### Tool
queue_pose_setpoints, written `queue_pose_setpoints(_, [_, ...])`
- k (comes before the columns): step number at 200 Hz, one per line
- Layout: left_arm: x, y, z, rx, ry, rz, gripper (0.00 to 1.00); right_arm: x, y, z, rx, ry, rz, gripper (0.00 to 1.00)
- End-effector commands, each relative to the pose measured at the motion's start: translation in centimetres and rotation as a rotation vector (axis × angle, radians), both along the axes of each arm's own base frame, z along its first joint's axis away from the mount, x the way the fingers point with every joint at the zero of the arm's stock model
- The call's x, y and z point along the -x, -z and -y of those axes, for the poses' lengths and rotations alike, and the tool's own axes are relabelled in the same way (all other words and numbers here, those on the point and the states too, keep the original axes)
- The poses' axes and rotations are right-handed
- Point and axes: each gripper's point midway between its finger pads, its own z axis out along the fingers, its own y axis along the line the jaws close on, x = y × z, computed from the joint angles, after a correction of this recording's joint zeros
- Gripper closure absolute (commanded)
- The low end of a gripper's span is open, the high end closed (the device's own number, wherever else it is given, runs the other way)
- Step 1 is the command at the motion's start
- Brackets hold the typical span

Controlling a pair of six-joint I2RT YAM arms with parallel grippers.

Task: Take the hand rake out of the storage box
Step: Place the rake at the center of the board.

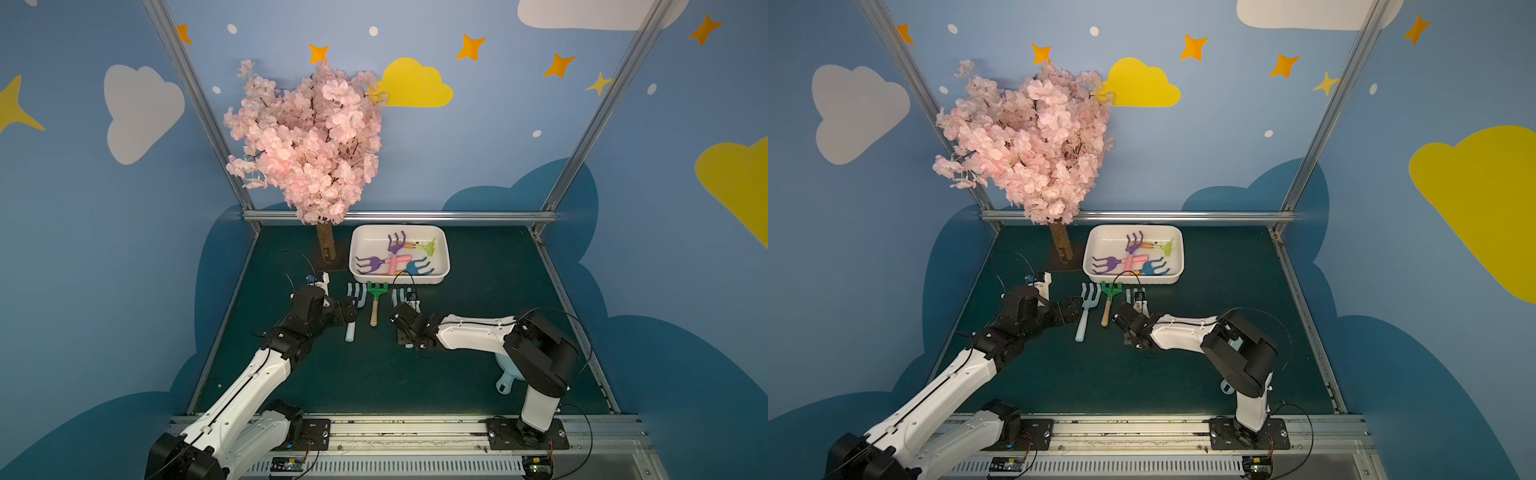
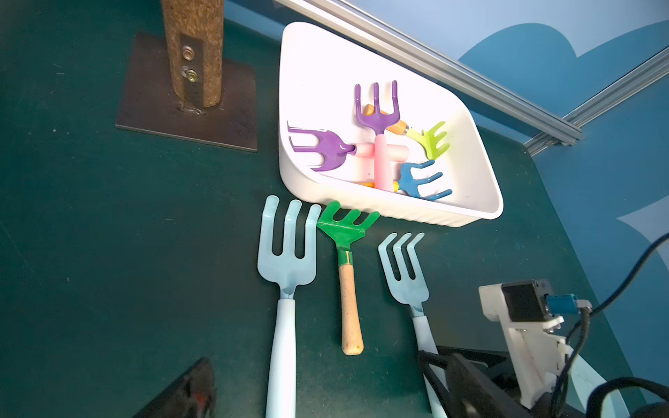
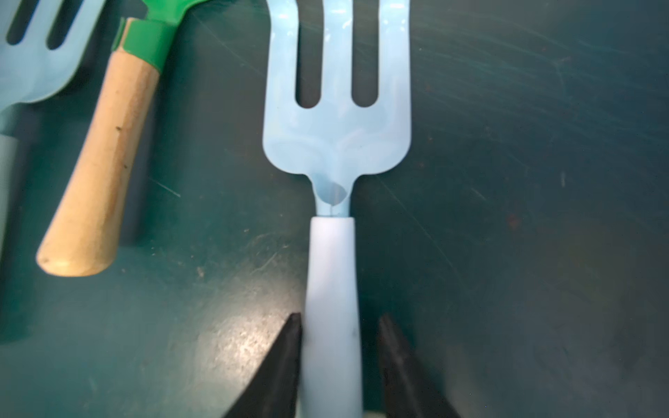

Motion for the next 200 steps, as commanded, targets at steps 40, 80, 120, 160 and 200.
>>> queue_pose_setpoints(40, [0.1,0.3,-0.6,-0.012,-0.010,0.010,0.00,-0.6,0.8,-0.9,-0.057,0.007,-0.042,0.91])
queue_pose_setpoints(80, [-0.1,0.5,-0.7,-0.002,-0.011,0.018,0.00,-1.4,1.0,-0.6,-0.063,0.042,-0.052,0.93])
queue_pose_setpoints(120, [-0.1,0.5,-0.7,0.018,-0.022,0.021,0.00,-1.3,1.2,-1.7,-0.071,0.009,-0.079,0.82])
queue_pose_setpoints(160, [0.1,0.0,-0.3,0.059,-0.010,0.051,0.00,-1.4,1.7,-1.6,-0.097,0.019,-0.111,0.76])
queue_pose_setpoints(200, [0.7,0.7,-0.6,0.049,-0.010,0.026,0.00,-1.9,2.7,-1.2,-0.091,0.055,-0.106,0.83])
